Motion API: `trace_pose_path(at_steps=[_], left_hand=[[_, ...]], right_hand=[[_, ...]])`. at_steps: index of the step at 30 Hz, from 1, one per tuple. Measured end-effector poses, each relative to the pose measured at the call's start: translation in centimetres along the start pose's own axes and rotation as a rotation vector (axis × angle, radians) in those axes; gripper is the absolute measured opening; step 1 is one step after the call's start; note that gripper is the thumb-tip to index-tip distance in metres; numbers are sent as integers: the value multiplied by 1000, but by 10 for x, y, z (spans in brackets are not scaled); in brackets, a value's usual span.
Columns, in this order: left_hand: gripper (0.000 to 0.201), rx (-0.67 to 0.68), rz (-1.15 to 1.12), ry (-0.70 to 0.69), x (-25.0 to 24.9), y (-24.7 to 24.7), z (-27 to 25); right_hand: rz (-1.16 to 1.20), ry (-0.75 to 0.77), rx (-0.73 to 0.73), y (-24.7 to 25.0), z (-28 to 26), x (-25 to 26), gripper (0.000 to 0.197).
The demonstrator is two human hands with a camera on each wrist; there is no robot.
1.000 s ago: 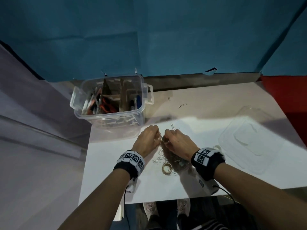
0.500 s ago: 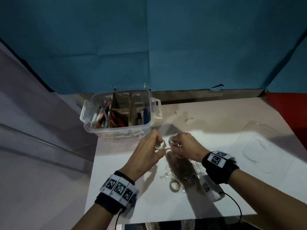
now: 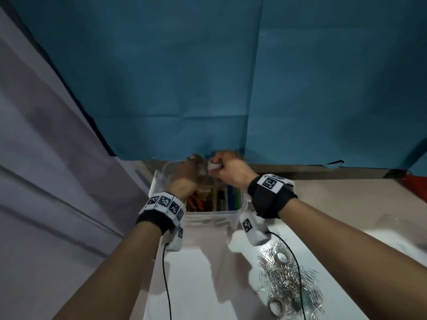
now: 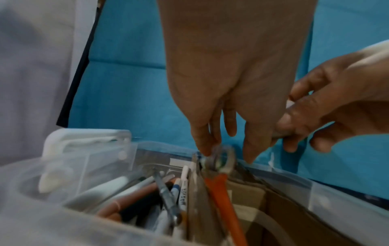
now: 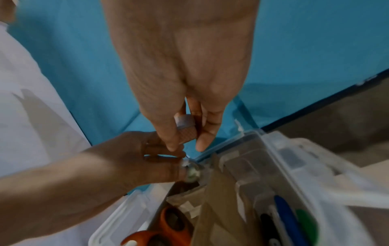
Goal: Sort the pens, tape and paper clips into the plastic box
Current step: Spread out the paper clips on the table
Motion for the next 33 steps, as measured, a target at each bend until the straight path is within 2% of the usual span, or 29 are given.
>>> trace_pose_path(at_steps=[2, 4, 7, 10, 14, 16, 18, 21, 23, 24, 26, 29, 31, 33], left_hand=[[26, 54, -25, 32, 10, -5, 8], [12, 41, -87, 54, 20, -2, 10], [24, -5, -130, 62, 22, 12, 2], [25, -14, -195, 11, 6, 18, -13], [26, 139, -251, -180, -53, 6, -51], [26, 177, -278, -266, -84, -7, -73], [27, 250, -284, -312, -107, -31, -92], [25, 393, -218, -312, -124, -82, -112], [22, 488, -142, -273, -121, -118, -122], [22, 520, -109, -261, -118, -133, -126], [20, 566, -77, -252, -113, -153, -139], [3, 680, -117, -269, -112, -170, -169], [21, 799, -124, -315, -112, -180, -193], [39, 845, -64, -362, -107, -192, -214]], right_hand=[[-6, -50, 14, -11, 14, 2, 15], [-33, -100, 60, -17, 22, 2, 26], [-26, -107, 72, -11, 20, -8, 44], [31, -88, 49, 9, 6, -25, 38], [46, -98, -28, 52, -31, -48, 11], [77, -139, -33, 66, -55, -68, 16], [29, -187, 25, 68, -82, -95, 18], [-66, -251, 242, 43, -125, -138, 17], [-138, -287, 347, 17, -150, -165, 9], [-199, -291, 384, 6, -161, -175, 21], [-304, -274, 420, -15, -179, -188, 37], [-332, -204, 388, -31, -198, -192, 32], [-322, -170, 365, -35, -205, -193, 21], [-297, -162, 358, -35, -208, -195, 17]])
Point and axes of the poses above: each hand's wrist, its own z-axis towards the middle knuckle, its own y-axis out of the back of the hand, x = y × z, the point moved 5 cm from there along z, towards the middle knuckle, and after that the axes turned 2 degrees about y, right-handed, at the moved point
